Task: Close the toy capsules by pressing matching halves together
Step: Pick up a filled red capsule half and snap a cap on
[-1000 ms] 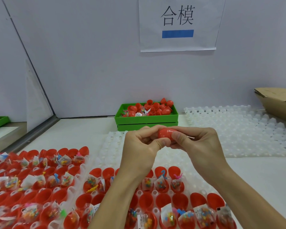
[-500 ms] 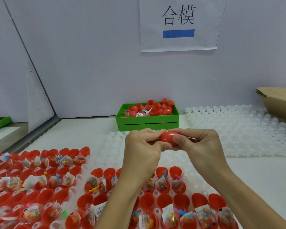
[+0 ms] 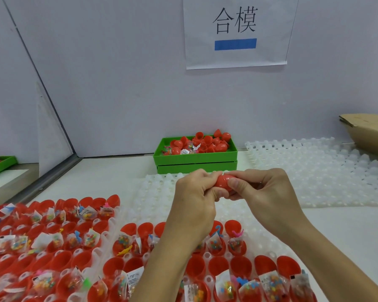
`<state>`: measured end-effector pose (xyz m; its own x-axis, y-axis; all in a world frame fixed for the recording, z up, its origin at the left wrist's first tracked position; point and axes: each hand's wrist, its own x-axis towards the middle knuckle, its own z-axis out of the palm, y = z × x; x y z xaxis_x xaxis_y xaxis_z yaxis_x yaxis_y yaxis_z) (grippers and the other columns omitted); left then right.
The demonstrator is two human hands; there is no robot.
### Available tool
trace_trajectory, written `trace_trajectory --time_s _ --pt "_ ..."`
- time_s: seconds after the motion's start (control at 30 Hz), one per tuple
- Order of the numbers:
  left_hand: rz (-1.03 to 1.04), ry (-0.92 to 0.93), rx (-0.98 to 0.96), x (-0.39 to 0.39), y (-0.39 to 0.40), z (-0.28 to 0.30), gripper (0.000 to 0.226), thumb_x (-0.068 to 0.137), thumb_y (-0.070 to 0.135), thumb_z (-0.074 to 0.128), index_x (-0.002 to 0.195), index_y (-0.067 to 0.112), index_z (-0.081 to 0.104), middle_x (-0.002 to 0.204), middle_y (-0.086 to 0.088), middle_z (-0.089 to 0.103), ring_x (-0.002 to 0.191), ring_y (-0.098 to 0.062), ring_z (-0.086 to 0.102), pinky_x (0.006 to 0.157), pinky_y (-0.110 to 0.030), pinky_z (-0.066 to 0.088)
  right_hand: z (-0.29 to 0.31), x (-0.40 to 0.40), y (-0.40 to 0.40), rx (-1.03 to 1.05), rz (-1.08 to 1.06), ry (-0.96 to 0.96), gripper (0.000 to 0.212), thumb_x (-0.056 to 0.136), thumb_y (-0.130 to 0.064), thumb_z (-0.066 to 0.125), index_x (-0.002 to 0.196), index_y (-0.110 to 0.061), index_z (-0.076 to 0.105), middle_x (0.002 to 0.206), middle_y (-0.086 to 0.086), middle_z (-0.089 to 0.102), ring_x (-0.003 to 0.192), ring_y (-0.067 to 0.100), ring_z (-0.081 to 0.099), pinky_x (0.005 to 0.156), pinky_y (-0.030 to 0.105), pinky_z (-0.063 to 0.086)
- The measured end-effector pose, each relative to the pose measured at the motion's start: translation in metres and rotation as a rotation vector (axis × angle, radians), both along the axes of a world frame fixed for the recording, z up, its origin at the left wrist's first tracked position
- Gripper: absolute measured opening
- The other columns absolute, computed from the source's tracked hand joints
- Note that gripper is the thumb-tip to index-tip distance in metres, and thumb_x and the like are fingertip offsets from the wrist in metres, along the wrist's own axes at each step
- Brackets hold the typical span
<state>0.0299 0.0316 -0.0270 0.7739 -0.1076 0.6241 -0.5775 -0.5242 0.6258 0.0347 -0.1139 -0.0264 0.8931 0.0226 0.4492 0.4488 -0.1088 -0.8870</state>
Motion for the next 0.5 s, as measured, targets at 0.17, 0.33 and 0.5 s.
trace_trajectory --time_s 0.17,0.33,0.5 --pt "0.026 0.006 0.037 0.0020 -0.0028 -0.0030 0.019 0.090 -0.006 0.061 0.098 0.002 0.076 0.076 -0.006 0.058 0.069 -0.007 0.054 0.063 -0.017 0.046 -0.0002 -0.0011 0.0051 -0.027 -0.030 -0.044 0.028 0.087 0.003 0.067 0.085 -0.024 0.076 0.067 -0.003 0.074 0.060 0.009 0.069 0.059 0.015 0.055" --pt "0.050 -0.003 0.049 0.0030 -0.0013 -0.0043 0.017 0.088 -0.004 0.063 0.091 0.004 0.078 0.074 -0.005 0.059 0.068 -0.011 0.053 0.062 -0.018 0.046 0.0004 -0.0032 0.0094 -0.015 -0.031 -0.049 0.037 0.087 0.006 0.065 0.078 -0.028 0.074 0.062 -0.006 0.071 0.055 0.004 0.065 0.055 0.011 0.050" --pt "0.030 -0.017 -0.065 0.0000 0.0004 -0.0014 0.021 0.084 -0.001 0.068 0.096 0.013 0.078 0.074 0.002 0.061 0.071 -0.014 0.058 0.066 -0.033 0.052 0.0019 -0.0019 0.0075 0.001 -0.009 0.003 0.020 0.091 -0.003 0.064 0.092 -0.017 0.079 0.075 -0.001 0.076 0.066 0.012 0.070 0.062 0.018 0.056"
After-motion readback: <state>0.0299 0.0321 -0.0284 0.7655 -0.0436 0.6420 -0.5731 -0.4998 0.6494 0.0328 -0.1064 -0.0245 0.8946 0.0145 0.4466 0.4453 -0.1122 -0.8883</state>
